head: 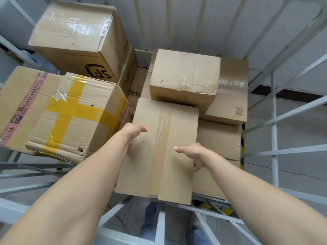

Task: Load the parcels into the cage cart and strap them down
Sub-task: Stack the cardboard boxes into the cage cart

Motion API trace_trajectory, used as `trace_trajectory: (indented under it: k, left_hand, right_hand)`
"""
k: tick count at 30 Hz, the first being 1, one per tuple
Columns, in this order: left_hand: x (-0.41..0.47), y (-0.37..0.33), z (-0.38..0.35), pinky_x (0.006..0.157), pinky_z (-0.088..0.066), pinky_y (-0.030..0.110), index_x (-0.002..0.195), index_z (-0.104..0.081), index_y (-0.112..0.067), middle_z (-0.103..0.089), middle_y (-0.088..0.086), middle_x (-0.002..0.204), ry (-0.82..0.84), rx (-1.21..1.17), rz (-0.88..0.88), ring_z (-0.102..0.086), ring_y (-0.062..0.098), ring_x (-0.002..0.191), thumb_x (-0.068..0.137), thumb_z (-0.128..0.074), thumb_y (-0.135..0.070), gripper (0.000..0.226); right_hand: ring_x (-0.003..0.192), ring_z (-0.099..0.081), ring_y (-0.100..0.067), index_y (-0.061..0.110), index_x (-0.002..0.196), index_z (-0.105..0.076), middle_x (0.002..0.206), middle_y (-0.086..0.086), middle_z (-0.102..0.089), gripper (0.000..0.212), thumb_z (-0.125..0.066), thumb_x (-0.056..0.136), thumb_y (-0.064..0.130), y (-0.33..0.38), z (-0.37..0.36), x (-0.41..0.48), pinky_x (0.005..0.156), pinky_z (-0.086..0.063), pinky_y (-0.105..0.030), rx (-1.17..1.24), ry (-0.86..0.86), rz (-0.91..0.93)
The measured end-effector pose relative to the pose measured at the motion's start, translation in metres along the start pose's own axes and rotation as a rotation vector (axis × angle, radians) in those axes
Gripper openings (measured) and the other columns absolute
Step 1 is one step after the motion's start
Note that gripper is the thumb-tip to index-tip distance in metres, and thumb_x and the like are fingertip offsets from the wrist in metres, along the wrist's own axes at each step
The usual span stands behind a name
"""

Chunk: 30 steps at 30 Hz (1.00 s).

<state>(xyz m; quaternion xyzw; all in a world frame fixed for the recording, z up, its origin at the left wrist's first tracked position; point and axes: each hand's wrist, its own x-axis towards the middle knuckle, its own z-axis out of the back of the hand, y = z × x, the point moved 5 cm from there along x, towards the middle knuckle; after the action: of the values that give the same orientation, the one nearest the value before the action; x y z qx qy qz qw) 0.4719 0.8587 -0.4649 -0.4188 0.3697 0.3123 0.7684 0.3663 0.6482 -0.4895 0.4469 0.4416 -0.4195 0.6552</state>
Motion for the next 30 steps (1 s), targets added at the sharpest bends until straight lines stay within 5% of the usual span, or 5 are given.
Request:
trace_trajectory:
  k: [9,14,17,23,30]
  left_hand:
    - [0.035,0.007,0.042,0.11,-0.028,0.046,0.143,-0.031,-0.003,-0.033,0.013,0.151,0.043,-0.025,-0.009,-0.032,0.033,0.138,0.087,-0.066,-0.021,0.069]
    - [0.034,-0.02,0.042,0.105,-0.035,0.04,0.14,-0.037,-0.003,-0.041,0.012,0.145,0.012,0.11,-0.102,-0.04,0.031,0.132,0.09,-0.064,-0.019,0.059]
    - [0.026,-0.063,0.03,0.105,-0.034,0.037,0.144,-0.031,-0.007,-0.039,0.011,0.146,0.004,0.142,-0.247,-0.039,0.029,0.133,0.093,-0.059,-0.02,0.06]
    - [0.028,-0.141,-0.005,0.092,-0.033,0.027,0.142,-0.034,-0.005,-0.043,0.009,0.142,0.033,0.142,-0.404,-0.044,0.024,0.126,0.092,-0.059,-0.02,0.058]
    - [0.061,-0.19,-0.025,0.092,-0.038,0.034,0.147,-0.018,-0.006,-0.04,0.012,0.143,-0.028,0.174,-0.38,-0.043,0.03,0.128,0.092,-0.059,-0.025,0.071]
  right_hand:
    - [0.131,-0.04,-0.04,0.001,0.146,-0.025,0.15,-0.017,-0.032,0.083,-0.069,0.085,0.038,0.043,-0.04,0.014,0.089,-0.049,-0.05,-0.003,0.044,0.036]
    - [0.097,-0.059,-0.028,0.003,0.121,-0.051,0.115,-0.014,-0.056,0.041,-0.059,0.093,0.031,0.067,-0.013,-0.004,0.077,-0.045,-0.029,-0.149,-0.203,0.139]
    - [0.122,-0.049,-0.029,0.0,0.132,-0.045,0.134,-0.013,-0.051,0.051,-0.058,0.093,0.031,0.087,0.02,-0.009,0.086,-0.039,-0.029,0.065,-0.323,0.23]
    - [0.131,-0.041,-0.032,0.003,0.144,-0.021,0.147,-0.012,-0.037,0.068,-0.057,0.093,0.031,0.114,0.084,-0.003,0.097,-0.039,-0.039,0.431,-0.511,0.254]
    - [0.135,-0.035,-0.031,0.011,0.15,-0.011,0.156,-0.006,-0.016,0.084,-0.058,0.089,0.043,0.131,0.125,0.026,0.107,-0.036,-0.042,0.435,-0.579,0.223]
